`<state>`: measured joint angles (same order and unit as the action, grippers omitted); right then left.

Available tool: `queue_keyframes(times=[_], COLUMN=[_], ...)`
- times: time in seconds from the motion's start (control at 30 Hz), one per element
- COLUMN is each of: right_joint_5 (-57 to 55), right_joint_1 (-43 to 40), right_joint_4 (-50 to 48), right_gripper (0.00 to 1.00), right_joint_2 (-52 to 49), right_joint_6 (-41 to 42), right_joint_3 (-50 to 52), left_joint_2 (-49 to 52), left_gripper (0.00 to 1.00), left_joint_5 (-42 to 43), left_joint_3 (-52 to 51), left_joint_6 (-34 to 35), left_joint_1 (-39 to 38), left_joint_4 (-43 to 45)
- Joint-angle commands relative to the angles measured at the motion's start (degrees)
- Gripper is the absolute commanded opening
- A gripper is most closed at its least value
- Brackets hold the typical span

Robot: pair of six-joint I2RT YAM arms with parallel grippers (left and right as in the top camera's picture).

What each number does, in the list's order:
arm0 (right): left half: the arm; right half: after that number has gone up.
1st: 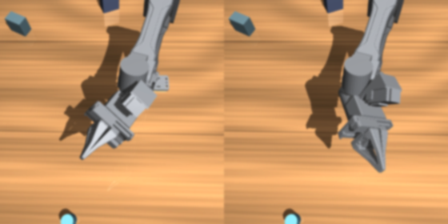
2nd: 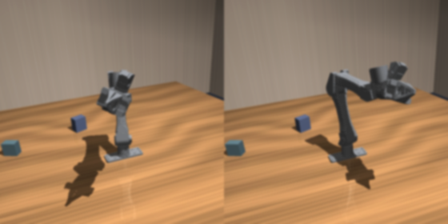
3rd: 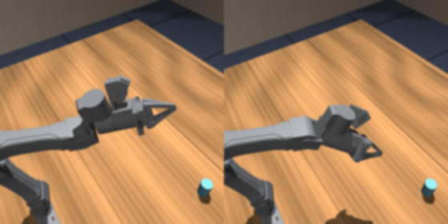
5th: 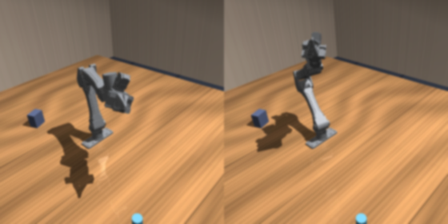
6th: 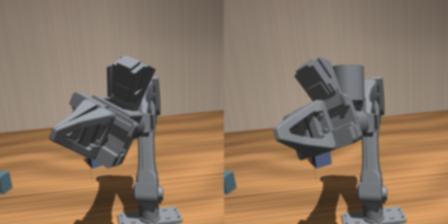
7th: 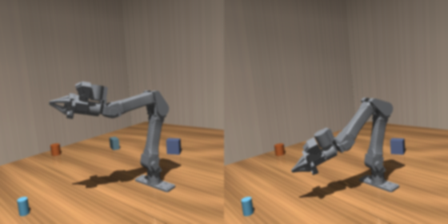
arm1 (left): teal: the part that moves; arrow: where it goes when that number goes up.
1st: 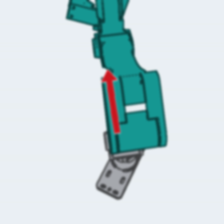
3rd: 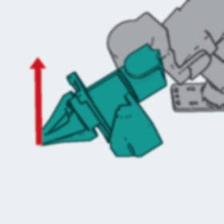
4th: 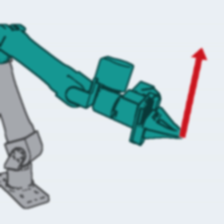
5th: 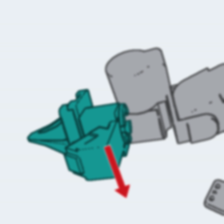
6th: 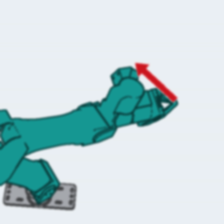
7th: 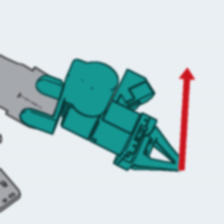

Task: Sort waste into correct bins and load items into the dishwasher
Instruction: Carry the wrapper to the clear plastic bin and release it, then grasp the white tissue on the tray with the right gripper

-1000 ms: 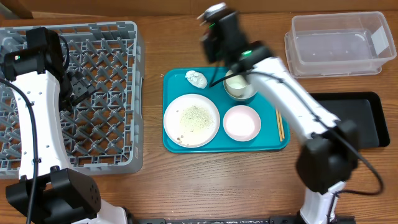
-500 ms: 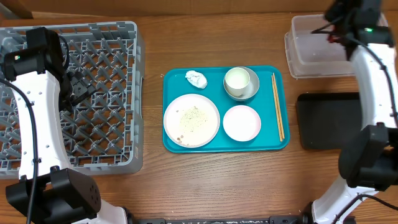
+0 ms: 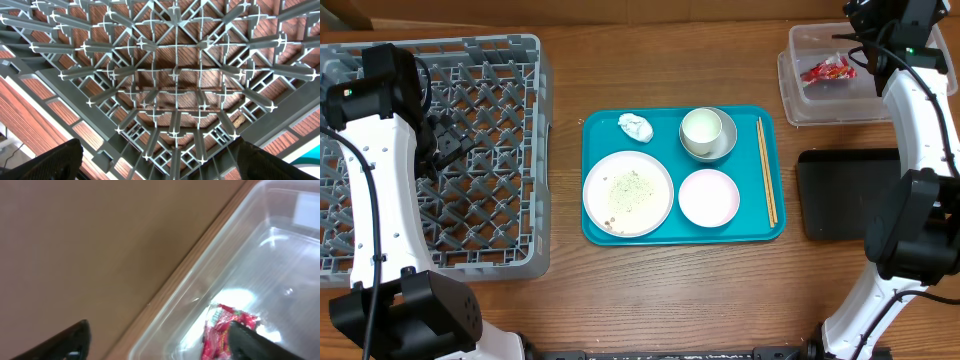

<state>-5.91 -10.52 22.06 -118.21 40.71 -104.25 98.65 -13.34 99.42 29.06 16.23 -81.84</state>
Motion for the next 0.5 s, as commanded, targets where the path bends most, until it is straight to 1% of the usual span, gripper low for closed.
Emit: queue_keyframes(times=[0.0, 0.03, 0.07, 0.1, 0.13, 0.2, 0.23, 0.3, 0.37, 0.43, 0.47], right_joint_5=[7.85, 12.52, 17.55, 23.45, 31.74, 46.84, 50.03, 51.63, 51.39, 49.09, 45.42], right_joint_1=[-0.04, -0.04, -0.04, -0.04, -0.04, 0.66, 1.27, 3.89, 6.95, 11.23, 13.64], right_joint_4=[-0.35, -0.37, -0.61, -1.51, -3.37, -8.44, -10.01, -9.6, -6.43, -0.61, 2.84], right_gripper=[0.81, 0.81, 0.85, 0.88, 0.89, 0.89, 0.89, 0.89, 0.93, 1.0, 1.0], right_joint_2=[4.26, 5.75, 7.13, 8.44, 9.84, 11.96, 12.63, 14.08, 14.71, 14.64, 14.45], right_joint_6=[-0.66, -0.66, -1.16, -3.87, -8.57, -16.76, -17.66, -18.16, -20.76, -26.69, -29.86], right_joint_3=[-0.96, -0.96, -0.96, -0.96, -0.98, -1.01, -1.03, -1.4, -1.42, -1.42, -1.42], left_joint_2=[0.24, 0.24, 0.24, 0.24, 0.24, 0.24, 0.24, 0.24, 0.24, 0.24, 0.24], left_gripper=[1.0, 1.0, 1.0, 1.0, 1.0, 1.0, 1.0, 1.0, 1.0, 1.0, 1.0], left_joint_5=[-0.57, -0.57, -0.57, -0.57, -0.57, -0.57, -0.57, -0.57, -0.57, -0.57, -0.57], left_joint_3=[0.37, 0.37, 0.37, 0.37, 0.37, 0.37, 0.37, 0.37, 0.37, 0.37, 0.37], left_joint_6=[1.18, 1.18, 1.18, 1.18, 1.18, 1.18, 1.18, 1.18, 1.18, 1.18, 1.18], left_joint_1=[-0.17, -0.17, -0.17, -0.17, -0.17, -0.17, -0.17, -0.17, -0.17, -0.17, -0.17], left_joint_4=[0.02, 0.02, 0.02, 0.02, 0.02, 0.02, 0.02, 0.02, 0.02, 0.02, 0.02])
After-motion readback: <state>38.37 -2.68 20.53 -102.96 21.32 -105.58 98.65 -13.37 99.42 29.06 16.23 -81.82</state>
